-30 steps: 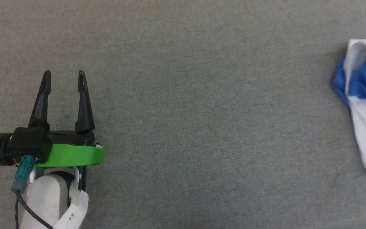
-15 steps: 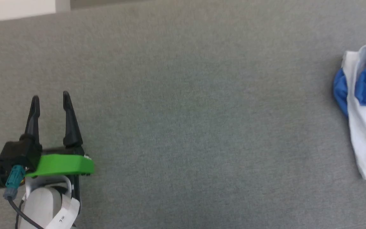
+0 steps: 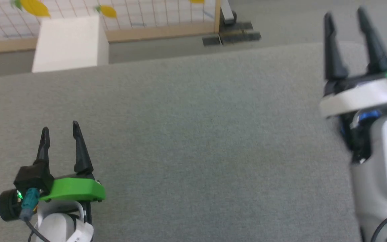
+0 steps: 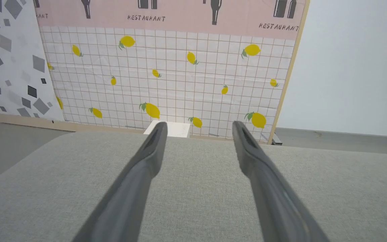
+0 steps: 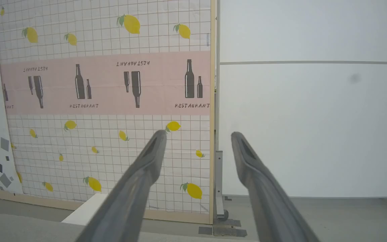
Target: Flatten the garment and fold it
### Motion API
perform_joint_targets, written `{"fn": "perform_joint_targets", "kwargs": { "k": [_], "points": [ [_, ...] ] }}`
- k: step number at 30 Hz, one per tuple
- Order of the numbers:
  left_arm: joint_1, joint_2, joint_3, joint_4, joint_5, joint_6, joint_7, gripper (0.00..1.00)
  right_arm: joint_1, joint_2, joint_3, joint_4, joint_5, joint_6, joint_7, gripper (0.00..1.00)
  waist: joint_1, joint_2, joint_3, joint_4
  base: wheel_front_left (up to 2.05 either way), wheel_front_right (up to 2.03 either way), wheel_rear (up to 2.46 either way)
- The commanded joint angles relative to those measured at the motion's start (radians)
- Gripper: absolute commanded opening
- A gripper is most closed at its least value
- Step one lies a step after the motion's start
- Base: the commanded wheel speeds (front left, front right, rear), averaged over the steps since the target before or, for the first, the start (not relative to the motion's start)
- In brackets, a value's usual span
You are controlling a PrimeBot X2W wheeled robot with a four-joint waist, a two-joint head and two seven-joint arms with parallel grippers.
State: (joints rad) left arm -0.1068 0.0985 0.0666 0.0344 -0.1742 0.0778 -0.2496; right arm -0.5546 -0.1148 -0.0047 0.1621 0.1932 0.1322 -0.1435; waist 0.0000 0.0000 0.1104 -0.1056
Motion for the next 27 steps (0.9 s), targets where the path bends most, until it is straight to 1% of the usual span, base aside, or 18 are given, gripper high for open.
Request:
{"fn": "perform_joint_targets", "kwargs": {
  "k": [1,5,8,11,14,21,27],
  "points": [
    [0.014,-0.004,-0.005,0.007,0.008,0.011,-0.007,1.0,0.039,0.018,-0.001,-0.001,-0.01,-0.002,-0.018,1.0,0.0,0.0,-0.072,0.047,0.0,0.0,0.0],
    [0.033,-0.01,-0.02,0.028,0.023,0.025,-0.009,1.0,0.138,0.056,-0.011,0.022,-0.022,-0.002,-0.063,1.0,0.0,0.0,-0.105,0.053,0.0,0.0,0.0],
    [0.048,-0.015,-0.038,0.044,0.022,0.02,-0.01,1.0,0.212,0.063,-0.029,0.047,-0.022,-0.002,-0.081,1.0,0.0,0.0,-0.125,0.057,0.0,0.0,0.0],
    [0.061,-0.018,-0.055,0.062,0.025,0.019,-0.01,1.0,0.285,0.064,-0.02,0.074,0.024,-0.002,-0.095,1.0,0.0,0.0,-0.136,0.058,0.0,0.0,0.0],
    [0.069,-0.02,-0.068,0.076,0.029,0.021,-0.01,1.0,0.34,0.064,-0.017,0.094,0.038,-0.002,-0.105,1.0,0.0,0.0,-0.143,0.055,0.0,0.0,0.0],
    [0.094,-0.027,-0.088,0.103,0.019,0.023,-0.011,1.0,0.43,0.064,0.009,0.133,0.041,-0.002,-0.111,1.0,0.0,0.0,-0.152,0.05,0.0,0.0,0.0],
    [0.122,-0.036,-0.105,0.13,-0.017,0.019,-0.012,1.0,0.458,0.064,0.007,0.157,0.052,-0.002,-0.114,1.0,0.0,0.0,-0.15,0.051,0.0,0.0,0.0]
  ]
}}
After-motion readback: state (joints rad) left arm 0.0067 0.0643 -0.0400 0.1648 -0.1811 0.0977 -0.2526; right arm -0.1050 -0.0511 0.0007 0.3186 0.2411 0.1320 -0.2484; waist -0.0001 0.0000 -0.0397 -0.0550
